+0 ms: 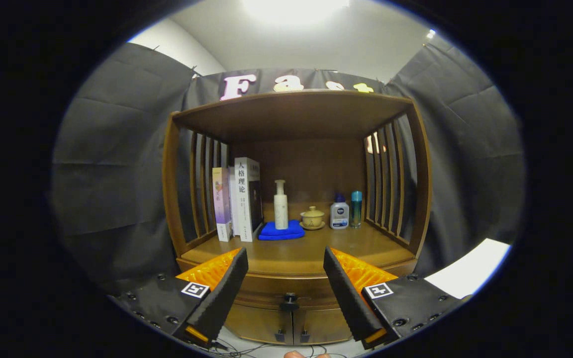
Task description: Pull open the drawer, take out the items inside it, and place them on the countertop above the cabinet.
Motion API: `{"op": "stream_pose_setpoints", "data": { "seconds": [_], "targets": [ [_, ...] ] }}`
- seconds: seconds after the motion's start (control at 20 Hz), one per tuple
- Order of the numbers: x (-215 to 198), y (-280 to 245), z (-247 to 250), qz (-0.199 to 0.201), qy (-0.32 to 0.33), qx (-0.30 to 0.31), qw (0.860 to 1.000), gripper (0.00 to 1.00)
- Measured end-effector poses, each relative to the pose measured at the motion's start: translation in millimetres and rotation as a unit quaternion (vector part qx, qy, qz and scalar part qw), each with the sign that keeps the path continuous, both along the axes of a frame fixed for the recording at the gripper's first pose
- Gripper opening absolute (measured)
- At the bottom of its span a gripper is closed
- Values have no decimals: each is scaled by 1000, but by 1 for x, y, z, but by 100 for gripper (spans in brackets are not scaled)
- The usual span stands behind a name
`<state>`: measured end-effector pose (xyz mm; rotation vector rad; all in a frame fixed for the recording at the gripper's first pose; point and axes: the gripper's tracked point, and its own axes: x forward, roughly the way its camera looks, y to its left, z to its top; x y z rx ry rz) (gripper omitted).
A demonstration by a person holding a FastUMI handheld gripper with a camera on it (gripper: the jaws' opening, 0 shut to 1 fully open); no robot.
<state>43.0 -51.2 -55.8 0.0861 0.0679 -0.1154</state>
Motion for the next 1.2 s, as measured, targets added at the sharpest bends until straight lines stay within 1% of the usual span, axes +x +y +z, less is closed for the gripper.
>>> {"op": "stream_pose_setpoints", "data": {
  "seconds": [0.2,0.6,0.85,0.9,1.2],
  "targets": [
    [22,-2,-34,-2,23,14,1000,96],
    [63,-4,-117,-9,88,-18,996,96],
    [77,-4,-166,-14,129,-19,991,96],
    [78,-3,-170,-12,133,-17,991,96],
    [79,2,-184,-17,143,-51,988,62]
  ]
}}
